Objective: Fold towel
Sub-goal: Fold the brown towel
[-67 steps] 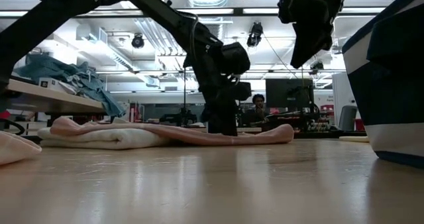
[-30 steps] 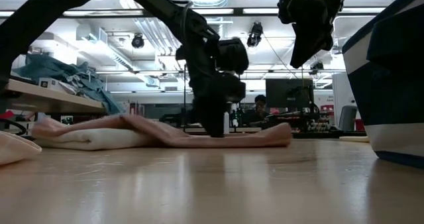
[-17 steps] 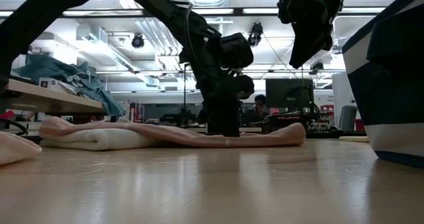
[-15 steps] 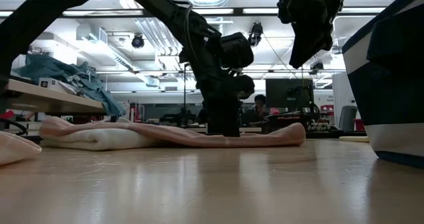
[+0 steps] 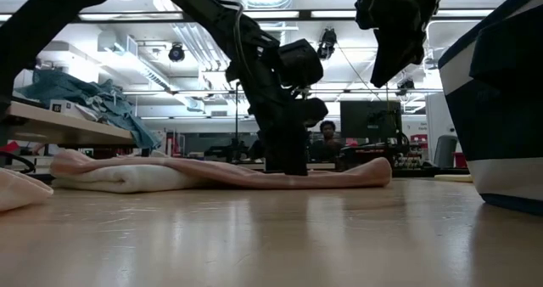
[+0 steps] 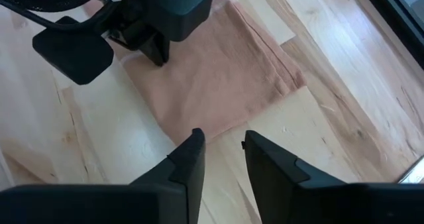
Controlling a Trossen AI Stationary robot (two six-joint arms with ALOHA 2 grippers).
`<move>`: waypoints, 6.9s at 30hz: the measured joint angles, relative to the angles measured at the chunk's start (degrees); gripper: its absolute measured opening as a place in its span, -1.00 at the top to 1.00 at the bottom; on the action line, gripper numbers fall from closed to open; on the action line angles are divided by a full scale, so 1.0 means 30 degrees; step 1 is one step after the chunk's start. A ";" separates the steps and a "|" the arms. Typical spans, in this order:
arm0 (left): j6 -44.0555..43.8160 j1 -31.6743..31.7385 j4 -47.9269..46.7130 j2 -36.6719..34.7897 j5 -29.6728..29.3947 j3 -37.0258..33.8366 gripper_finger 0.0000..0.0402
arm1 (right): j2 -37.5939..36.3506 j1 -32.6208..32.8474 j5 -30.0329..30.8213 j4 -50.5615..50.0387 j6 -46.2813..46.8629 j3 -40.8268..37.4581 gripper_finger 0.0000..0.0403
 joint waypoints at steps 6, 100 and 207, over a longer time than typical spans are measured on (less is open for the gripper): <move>-0.0133 -0.0230 0.1292 0.0043 -0.0153 -0.0147 0.89 | 0.0000 -0.0003 0.0000 0.0004 -0.0503 0.0060 0.55; 0.0877 0.0416 0.5471 -1.2979 -0.3838 -1.7083 1.00 | 1.4024 0.0120 -0.0464 0.0888 0.7680 1.0346 -0.01; -0.0660 -0.0386 0.8515 -2.8902 -0.2361 -1.9545 1.00 | 1.9632 0.0658 0.4986 -0.7210 0.3840 2.2278 0.95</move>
